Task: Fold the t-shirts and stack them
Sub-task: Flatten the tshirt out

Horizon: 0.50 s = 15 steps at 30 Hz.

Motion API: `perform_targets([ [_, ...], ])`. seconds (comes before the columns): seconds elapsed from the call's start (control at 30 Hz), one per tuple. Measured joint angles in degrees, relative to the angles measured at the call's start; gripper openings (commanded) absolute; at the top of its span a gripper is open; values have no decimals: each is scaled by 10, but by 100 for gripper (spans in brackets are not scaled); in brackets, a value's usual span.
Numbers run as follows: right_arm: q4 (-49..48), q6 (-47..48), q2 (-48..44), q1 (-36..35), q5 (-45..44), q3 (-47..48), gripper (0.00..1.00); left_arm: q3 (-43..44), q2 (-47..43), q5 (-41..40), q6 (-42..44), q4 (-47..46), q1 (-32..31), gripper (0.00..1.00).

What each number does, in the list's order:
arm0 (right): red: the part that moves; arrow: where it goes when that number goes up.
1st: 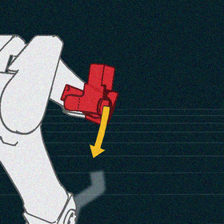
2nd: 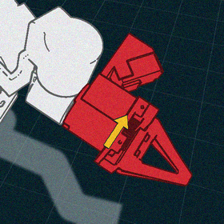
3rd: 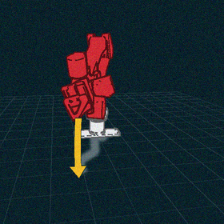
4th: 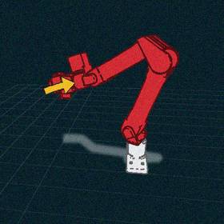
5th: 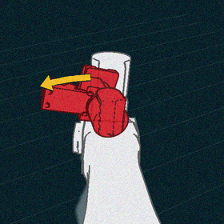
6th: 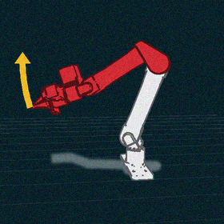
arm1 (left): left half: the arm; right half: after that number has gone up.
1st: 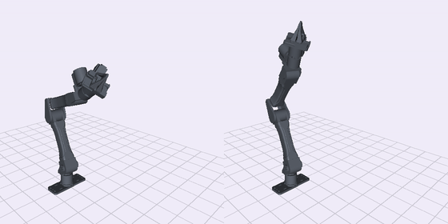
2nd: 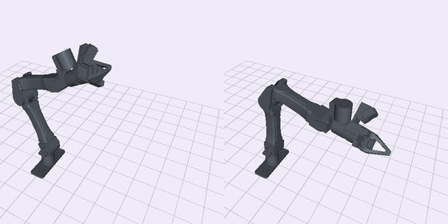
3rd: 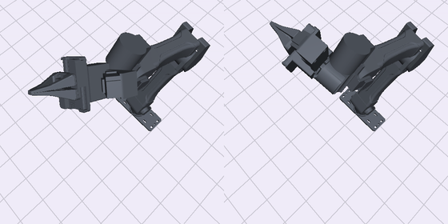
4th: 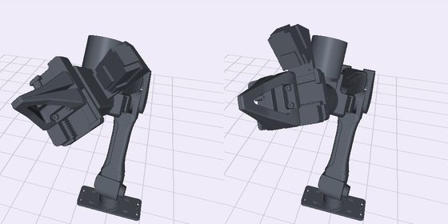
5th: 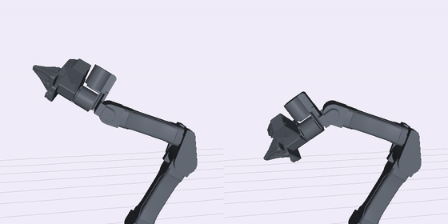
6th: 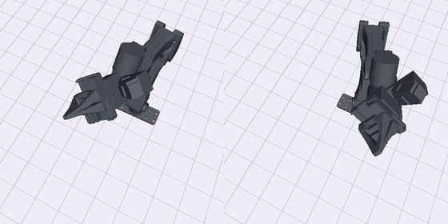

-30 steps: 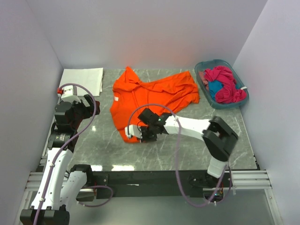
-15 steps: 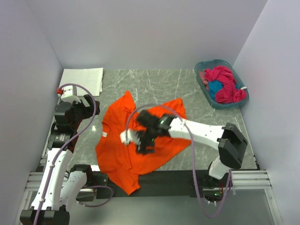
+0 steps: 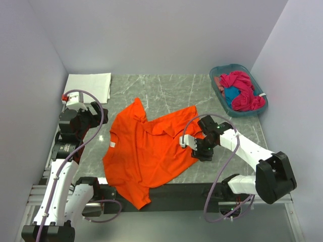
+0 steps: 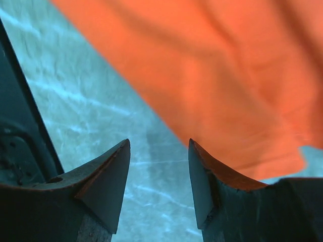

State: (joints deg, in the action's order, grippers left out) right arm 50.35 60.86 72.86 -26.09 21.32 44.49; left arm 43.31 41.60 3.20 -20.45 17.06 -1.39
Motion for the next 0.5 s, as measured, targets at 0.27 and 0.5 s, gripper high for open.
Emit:
perform_targets([
  [0.27, -50, -3, 27, 0, -58, -39, 52, 0, 2, 0, -2, 0, 0, 92],
  [0.5, -92, -24, 76, 0, -65, -33, 29, 0, 3, 0, -2, 0, 0, 92],
])
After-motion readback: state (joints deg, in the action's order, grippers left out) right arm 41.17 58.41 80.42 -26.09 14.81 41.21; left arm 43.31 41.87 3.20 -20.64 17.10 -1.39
